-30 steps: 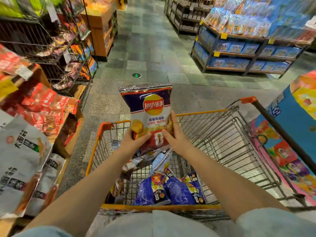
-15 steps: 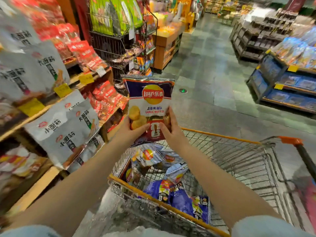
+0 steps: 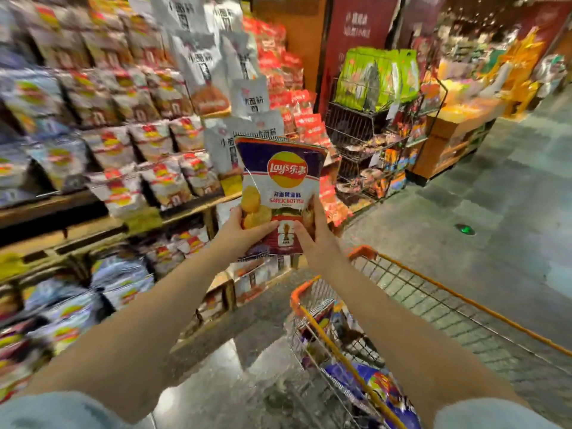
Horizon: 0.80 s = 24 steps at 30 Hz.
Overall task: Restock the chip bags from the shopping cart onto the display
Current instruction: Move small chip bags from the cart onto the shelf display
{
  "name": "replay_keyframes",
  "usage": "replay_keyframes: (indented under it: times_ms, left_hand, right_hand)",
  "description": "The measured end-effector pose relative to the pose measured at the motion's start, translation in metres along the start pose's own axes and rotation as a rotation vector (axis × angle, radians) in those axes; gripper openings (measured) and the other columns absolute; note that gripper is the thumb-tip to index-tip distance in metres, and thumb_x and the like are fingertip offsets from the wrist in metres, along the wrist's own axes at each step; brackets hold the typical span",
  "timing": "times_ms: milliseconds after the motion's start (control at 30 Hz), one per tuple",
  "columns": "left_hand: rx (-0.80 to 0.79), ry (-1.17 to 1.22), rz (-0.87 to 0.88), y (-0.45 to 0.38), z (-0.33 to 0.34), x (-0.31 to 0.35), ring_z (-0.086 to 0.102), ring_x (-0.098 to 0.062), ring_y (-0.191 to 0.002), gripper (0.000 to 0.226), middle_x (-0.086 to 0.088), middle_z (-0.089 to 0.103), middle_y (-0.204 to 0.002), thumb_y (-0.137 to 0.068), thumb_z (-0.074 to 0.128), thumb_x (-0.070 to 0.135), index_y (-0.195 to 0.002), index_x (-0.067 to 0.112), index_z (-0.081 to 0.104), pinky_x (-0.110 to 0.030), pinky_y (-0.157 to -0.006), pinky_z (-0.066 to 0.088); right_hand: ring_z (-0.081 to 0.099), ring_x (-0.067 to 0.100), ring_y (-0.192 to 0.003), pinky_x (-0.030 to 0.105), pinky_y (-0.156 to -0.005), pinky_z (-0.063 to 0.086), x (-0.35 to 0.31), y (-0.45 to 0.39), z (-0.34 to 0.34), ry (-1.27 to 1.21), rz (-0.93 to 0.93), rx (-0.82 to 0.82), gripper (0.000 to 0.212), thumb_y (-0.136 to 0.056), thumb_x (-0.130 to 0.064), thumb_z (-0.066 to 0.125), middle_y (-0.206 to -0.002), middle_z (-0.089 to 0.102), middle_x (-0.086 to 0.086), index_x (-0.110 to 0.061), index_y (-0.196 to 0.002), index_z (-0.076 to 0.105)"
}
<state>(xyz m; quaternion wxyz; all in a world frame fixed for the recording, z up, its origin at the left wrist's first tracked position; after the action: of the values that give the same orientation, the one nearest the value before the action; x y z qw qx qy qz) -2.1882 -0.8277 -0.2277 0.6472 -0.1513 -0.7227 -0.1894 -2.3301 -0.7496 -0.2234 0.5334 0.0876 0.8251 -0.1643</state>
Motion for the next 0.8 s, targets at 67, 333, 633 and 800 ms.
replay_keyframes:
  times_ms: [67, 333, 633, 800]
  left_hand:
    - [0.046, 0.022, 0.013, 0.007, -0.035, 0.006, 0.063, -0.014, -0.098, 0.061, 0.003, 0.061, -0.113, -0.074, 0.077, 0.033, -0.123, 0.028, 0.04, -0.026, -0.076, 0.054]
    - [0.25, -0.054, 0.084, 0.054, -0.208, 0.035, 0.059, -0.003, -0.091, 0.059, 0.012, 0.058, -0.105, -0.08, 0.074, 0.033, -0.126, 0.029, 0.038, -0.012, -0.062, 0.05]
    - [0.398, -0.145, 0.113, 0.123, -0.401, 0.061, 0.054, 0.001, -0.085, 0.054, 0.008, 0.056, -0.109, -0.084, 0.07, 0.031, -0.125, 0.027, 0.035, -0.011, -0.056, 0.046]
    - [0.493, -0.175, 0.106, 0.154, -0.485, 0.058, 0.057, -0.005, -0.093, 0.057, 0.008, 0.055, -0.11, -0.08, 0.073, 0.034, -0.12, 0.03, 0.033, -0.018, -0.069, 0.047]
  right_hand:
    - [0.054, 0.011, -0.118, 0.044, -0.099, 0.048, -0.023, -0.009, 0.028, -0.011, -0.05, -0.042, 0.071, -0.094, -0.048, 0.046, -0.139, 0.047, -0.005, -0.052, -0.145, -0.003]
    - [0.042, 0.01, -0.13, 0.044, -0.105, 0.043, -0.122, -0.037, 0.179, -0.049, -0.203, -0.243, 0.073, -0.088, -0.062, 0.043, -0.148, 0.031, -0.017, -0.061, -0.139, -0.009]
    - [0.039, 0.011, -0.132, 0.039, -0.108, 0.04, -0.233, -0.039, 0.364, -0.19, -0.291, -0.386, 0.072, -0.097, -0.046, 0.042, -0.146, 0.031, -0.014, -0.043, -0.148, -0.007]
    - [0.036, 0.002, -0.125, 0.023, -0.102, 0.036, -0.278, -0.037, 0.447, -0.228, -0.324, -0.476, 0.071, -0.097, -0.044, 0.043, -0.13, 0.03, -0.034, -0.041, -0.149, -0.006]
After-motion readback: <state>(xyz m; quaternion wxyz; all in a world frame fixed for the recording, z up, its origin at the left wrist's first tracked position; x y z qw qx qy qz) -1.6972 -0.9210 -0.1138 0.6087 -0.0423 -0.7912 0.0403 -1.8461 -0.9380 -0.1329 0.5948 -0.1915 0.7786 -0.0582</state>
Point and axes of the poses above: each hand's wrist, its own y-axis away from the middle knuckle, its own z-axis out of the palm, x = y × z, the point moved 9 cm from there along -y, towards the middle knuckle
